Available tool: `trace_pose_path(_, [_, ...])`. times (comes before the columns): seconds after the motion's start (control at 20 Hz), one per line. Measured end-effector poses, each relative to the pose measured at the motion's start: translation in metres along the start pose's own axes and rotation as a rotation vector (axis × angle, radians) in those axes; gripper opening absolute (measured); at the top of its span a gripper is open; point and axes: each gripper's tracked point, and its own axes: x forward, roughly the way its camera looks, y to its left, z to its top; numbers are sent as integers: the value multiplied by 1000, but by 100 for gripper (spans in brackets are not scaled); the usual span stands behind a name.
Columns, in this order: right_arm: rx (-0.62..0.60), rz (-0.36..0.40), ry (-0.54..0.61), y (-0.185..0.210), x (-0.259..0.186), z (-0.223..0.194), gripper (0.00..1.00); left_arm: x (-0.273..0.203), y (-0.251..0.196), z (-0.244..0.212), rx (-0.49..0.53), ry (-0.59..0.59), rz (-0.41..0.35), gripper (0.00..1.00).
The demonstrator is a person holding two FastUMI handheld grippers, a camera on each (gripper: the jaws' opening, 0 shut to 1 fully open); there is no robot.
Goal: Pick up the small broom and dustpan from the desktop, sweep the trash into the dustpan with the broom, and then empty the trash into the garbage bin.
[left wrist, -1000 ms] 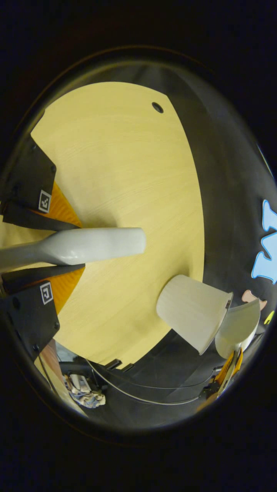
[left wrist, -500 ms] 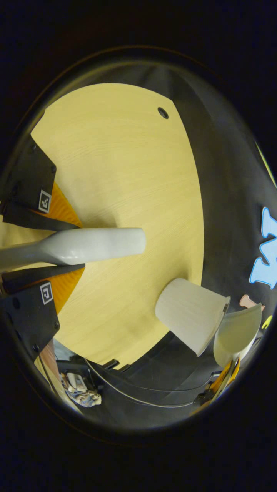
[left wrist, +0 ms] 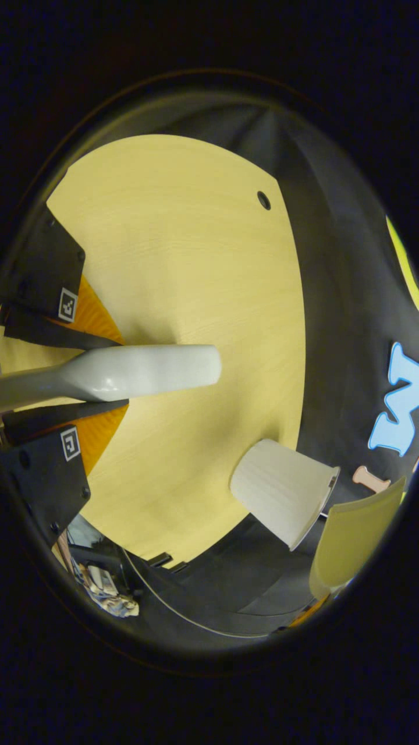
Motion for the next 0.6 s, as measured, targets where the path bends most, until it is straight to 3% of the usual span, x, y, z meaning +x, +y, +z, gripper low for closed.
trace_pose_path(0.05, [-22, -16, 8, -5, 0, -6, 26, -4, 1, -1, -5, -9, 7, 53])
trace_pose_path(0.35, [-112, -80, 52, -35, 11, -34, 26, -9, 2, -1, -53, -38, 59, 51])
trace_pose_path(0.6, [-218, -213, 67, -81, 25, -46, 26, -6, 2, -2, -98, -40, 95, 51])
